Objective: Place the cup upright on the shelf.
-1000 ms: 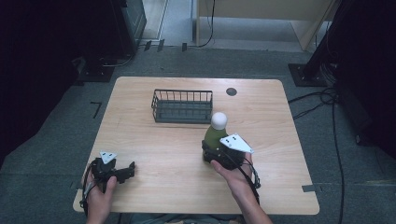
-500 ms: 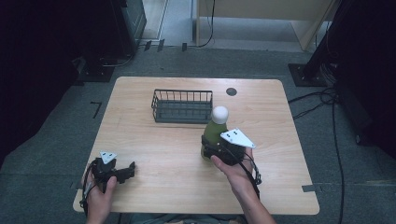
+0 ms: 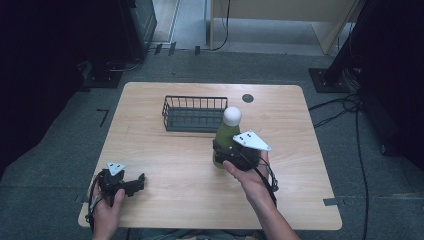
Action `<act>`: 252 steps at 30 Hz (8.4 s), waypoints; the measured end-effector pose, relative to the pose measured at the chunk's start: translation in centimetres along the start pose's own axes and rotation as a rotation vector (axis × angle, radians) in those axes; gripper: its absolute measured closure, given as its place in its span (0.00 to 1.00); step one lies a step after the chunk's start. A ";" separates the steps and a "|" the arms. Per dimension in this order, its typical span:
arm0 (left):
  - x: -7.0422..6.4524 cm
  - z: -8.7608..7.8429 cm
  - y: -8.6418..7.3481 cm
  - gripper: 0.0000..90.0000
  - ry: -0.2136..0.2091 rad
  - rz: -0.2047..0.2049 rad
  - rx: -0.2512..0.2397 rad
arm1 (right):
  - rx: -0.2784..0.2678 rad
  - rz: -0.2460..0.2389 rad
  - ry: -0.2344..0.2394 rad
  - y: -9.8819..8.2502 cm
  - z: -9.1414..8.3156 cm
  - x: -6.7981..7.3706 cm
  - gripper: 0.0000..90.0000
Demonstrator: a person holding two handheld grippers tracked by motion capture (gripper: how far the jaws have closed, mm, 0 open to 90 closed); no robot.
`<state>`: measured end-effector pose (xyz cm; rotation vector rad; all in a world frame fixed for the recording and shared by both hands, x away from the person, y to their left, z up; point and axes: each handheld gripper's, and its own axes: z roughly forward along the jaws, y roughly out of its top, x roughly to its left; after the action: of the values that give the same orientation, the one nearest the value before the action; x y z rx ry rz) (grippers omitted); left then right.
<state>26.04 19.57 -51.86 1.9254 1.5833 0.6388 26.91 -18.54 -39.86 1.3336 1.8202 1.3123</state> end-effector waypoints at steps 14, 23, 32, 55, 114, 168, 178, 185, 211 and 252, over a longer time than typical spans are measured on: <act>0.0 0.0 0.0 0.00 -0.003 0.001 -0.001 | -0.018 -0.011 0.004 2.2 0.7 0.5 0.23; 0.0 0.0 0.0 0.00 -0.003 0.002 -0.002 | -0.028 -0.017 -0.018 3.6 1.9 0.4 0.23; 0.0 0.0 0.0 0.00 -0.003 0.002 -0.001 | -0.040 -0.013 -0.037 5.3 2.9 0.1 0.23; 0.0 0.0 0.0 0.00 -0.006 0.004 -0.001 | -0.090 0.007 -0.110 9.6 7.4 -0.2 0.23; -0.1 0.0 0.0 0.00 -0.013 0.014 0.002 | -0.003 0.005 -0.147 8.1 15.2 -2.7 0.23; -0.1 0.0 0.0 0.00 -0.013 0.015 -0.001 | 0.040 -0.021 -0.042 2.4 4.6 -6.5 0.01; -0.1 0.0 0.0 0.00 -0.013 0.017 -0.001 | 0.047 -0.010 -0.064 0.4 1.4 -8.2 0.00; -0.1 0.0 0.0 0.00 -0.014 0.018 0.001 | 0.058 0.005 -0.089 -1.6 -0.4 -9.9 0.00; -0.1 0.0 0.0 0.00 -0.014 0.019 0.001 | 0.134 0.081 -0.229 -8.2 -6.0 -16.2 0.00; -0.1 0.0 0.0 0.00 -0.014 0.018 0.002 | 0.346 0.119 -0.351 -15.6 -10.3 -21.1 0.00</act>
<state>26.01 19.50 -51.85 1.9436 1.5599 0.6308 19.89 -42.63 -52.65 1.7520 1.7882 0.7710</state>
